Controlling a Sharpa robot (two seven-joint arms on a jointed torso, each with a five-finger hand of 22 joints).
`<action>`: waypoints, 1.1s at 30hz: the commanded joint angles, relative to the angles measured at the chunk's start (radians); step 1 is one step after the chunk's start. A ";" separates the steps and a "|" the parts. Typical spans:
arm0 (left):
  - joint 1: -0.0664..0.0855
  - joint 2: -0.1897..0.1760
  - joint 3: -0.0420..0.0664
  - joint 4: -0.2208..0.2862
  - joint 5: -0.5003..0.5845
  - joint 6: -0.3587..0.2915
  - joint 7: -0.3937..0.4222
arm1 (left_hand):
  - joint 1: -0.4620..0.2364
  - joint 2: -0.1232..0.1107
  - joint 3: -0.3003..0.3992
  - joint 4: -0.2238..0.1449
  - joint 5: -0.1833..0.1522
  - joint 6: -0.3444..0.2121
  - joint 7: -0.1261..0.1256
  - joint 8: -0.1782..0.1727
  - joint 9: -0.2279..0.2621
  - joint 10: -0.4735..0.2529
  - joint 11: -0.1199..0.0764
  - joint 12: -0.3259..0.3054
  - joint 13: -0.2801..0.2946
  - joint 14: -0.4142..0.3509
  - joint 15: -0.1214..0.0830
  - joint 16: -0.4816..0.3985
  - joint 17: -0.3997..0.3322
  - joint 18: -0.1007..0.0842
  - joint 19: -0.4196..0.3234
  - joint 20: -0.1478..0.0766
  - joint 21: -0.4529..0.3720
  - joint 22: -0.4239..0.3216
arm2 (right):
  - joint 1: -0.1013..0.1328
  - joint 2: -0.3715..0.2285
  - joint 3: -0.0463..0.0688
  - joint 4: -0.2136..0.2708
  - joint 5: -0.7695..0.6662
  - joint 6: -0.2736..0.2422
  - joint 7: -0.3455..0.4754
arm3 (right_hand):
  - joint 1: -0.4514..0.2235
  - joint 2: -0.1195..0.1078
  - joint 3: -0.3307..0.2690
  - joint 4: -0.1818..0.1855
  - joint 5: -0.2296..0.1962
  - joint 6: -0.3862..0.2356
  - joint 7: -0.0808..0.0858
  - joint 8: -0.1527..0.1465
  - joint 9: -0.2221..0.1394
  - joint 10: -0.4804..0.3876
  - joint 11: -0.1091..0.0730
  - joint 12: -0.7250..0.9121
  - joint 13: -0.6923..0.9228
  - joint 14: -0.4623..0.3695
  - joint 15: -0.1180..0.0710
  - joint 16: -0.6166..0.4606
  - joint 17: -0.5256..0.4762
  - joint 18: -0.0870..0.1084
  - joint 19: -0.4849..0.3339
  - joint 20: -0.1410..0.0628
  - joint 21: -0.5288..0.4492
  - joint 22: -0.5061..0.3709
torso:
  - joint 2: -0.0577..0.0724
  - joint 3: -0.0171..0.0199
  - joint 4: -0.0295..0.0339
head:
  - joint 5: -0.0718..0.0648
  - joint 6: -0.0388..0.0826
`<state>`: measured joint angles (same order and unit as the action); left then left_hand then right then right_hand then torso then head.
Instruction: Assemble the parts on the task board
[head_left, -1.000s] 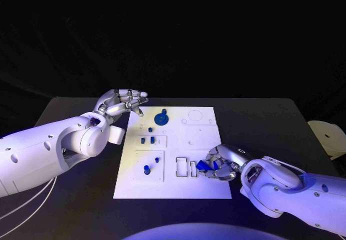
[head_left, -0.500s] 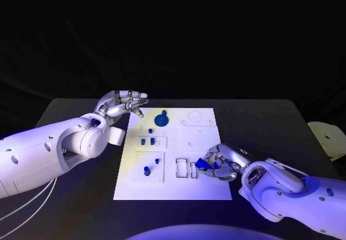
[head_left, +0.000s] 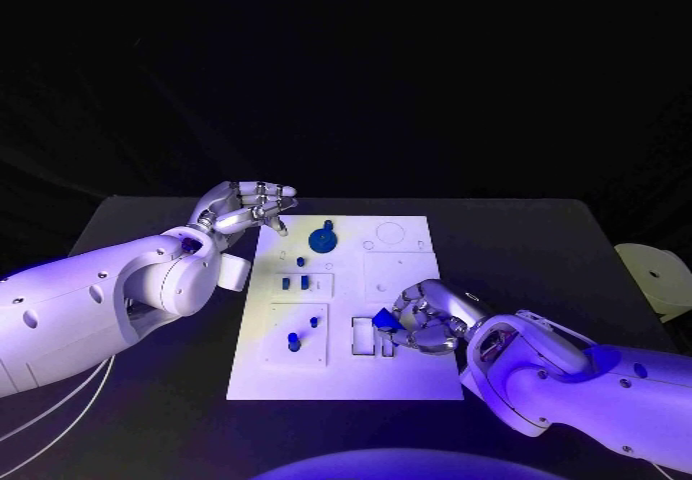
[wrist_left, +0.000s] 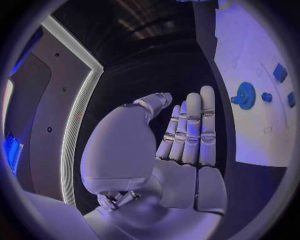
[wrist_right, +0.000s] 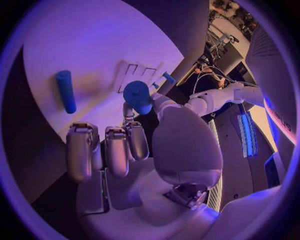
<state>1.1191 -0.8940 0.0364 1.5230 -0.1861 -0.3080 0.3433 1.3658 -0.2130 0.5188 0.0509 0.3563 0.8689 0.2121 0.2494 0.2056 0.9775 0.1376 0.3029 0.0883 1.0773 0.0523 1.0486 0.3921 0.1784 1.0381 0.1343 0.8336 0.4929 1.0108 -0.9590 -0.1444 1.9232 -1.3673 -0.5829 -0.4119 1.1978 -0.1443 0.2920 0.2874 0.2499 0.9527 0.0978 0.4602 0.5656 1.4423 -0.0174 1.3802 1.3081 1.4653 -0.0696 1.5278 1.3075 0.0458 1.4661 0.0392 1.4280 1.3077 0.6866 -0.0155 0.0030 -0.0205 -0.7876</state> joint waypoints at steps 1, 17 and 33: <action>0.000 0.003 0.001 0.003 0.005 0.015 0.004 | -0.003 0.005 -0.005 -0.003 0.002 -0.006 -0.001 0.001 -0.002 -0.006 0.003 0.005 0.001 -0.010 0.000 0.004 -0.001 0.007 0.002 0.003 -0.006 -0.001 | -0.003 0.022 0.000 -0.015 0.061 0.074 0.016 | -0.022 0.024 -0.005 0.005 -0.001 0.056 -0.045 0.033 0.018 0.012 -0.002 0.009 0.054 0.082 -0.010 0.005 0.142 -0.016 0.053 -0.007 -0.001 0.224 | 0.001 0.0007 0.0016 | 0.002 -0.002; 0.000 0.002 0.001 0.007 0.005 0.014 0.002 | -0.001 0.006 -0.005 -0.004 0.002 -0.007 -0.001 0.001 -0.002 -0.008 0.003 0.006 0.001 -0.010 0.000 0.004 -0.002 0.007 0.003 0.003 -0.007 -0.002 | -0.009 0.079 -0.001 -0.064 0.038 0.130 -0.031 | -0.126 0.045 -0.034 0.006 0.022 0.073 -0.052 0.047 0.025 0.039 -0.007 0.042 0.100 0.085 -0.014 0.010 0.159 -0.019 0.058 -0.011 0.012 0.227 | 0.001 0.0014 -0.0006 | 0.010 -0.004; 0.000 0.001 0.001 0.006 0.005 0.016 -0.002 | 0.000 0.006 -0.006 -0.005 0.002 -0.008 -0.001 0.001 -0.002 -0.011 0.004 0.007 0.001 -0.010 0.000 0.005 -0.002 0.007 0.004 0.002 -0.008 -0.002 | -0.009 0.090 -0.001 -0.069 0.016 0.127 -0.025 | -0.288 0.058 -0.174 0.008 -0.188 0.075 -0.058 0.070 0.039 0.044 -0.012 0.041 0.113 0.086 -0.019 0.011 0.162 -0.019 0.058 -0.016 0.013 0.227 | 0.000 0.0011 -0.0013 | 0.013 -0.006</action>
<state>1.1191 -0.8942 0.0364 1.5267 -0.1859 -0.3076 0.3398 1.3658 -0.2130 0.5160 0.0481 0.3563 0.8689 0.2121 0.2494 0.2047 0.9739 0.1412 0.3057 0.0880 1.0767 0.0517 1.0486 0.3914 0.1784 1.0380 0.1343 0.8298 0.4924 1.0032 -0.8696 -0.1447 1.8542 -1.3336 -0.4755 -0.4327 0.9226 -0.0865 0.1303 0.2951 0.0654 1.0313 0.0374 0.5300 0.6032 1.4668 -0.0250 1.4190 1.3076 1.4666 -0.0827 1.5364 1.3074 0.0458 1.4661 0.0323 1.4424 1.3074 0.6870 -0.0139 0.0023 -0.0077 -0.7932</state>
